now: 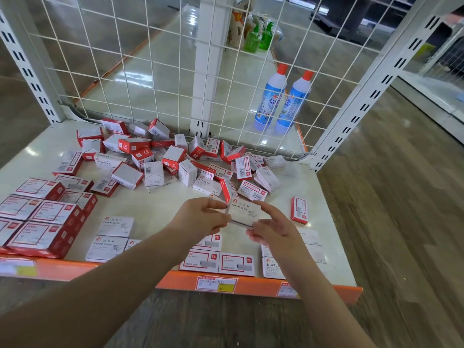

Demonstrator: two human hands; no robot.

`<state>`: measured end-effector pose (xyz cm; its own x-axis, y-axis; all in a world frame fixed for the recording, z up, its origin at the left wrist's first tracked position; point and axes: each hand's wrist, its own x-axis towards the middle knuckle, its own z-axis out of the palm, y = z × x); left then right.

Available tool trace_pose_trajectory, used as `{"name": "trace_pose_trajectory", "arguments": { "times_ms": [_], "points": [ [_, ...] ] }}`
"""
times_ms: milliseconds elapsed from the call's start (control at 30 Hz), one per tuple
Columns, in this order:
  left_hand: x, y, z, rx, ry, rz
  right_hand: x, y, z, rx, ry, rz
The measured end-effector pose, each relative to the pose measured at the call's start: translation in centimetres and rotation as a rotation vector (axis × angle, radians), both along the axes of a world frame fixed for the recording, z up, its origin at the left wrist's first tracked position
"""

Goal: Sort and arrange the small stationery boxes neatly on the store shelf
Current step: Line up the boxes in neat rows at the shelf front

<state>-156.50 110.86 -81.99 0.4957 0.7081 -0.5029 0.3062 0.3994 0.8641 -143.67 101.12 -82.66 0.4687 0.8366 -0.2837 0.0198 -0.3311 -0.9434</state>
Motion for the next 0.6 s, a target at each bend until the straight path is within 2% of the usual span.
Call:
{"name": "trace_pose_trajectory", "arguments": {
  "times_ms": [167, 333, 600],
  "points": [
    [-0.22, 0.07, -0.42, 0.072, 0.076, -0.08, -0.06, -0.38, 0.04, -0.003, -0.173, 0.076],
    [-0.17, -0.07, -0.53, 0.122, 0.096, -0.136, 0.08, -0.42, 0.22, 0.008, -0.2, 0.1],
    [-0.36, 0.25, -0.78, 0.09, 0.1, -0.102, 0.06, -0.26, 0.37, -0.026, -0.24, 0.135]
  ]
}}
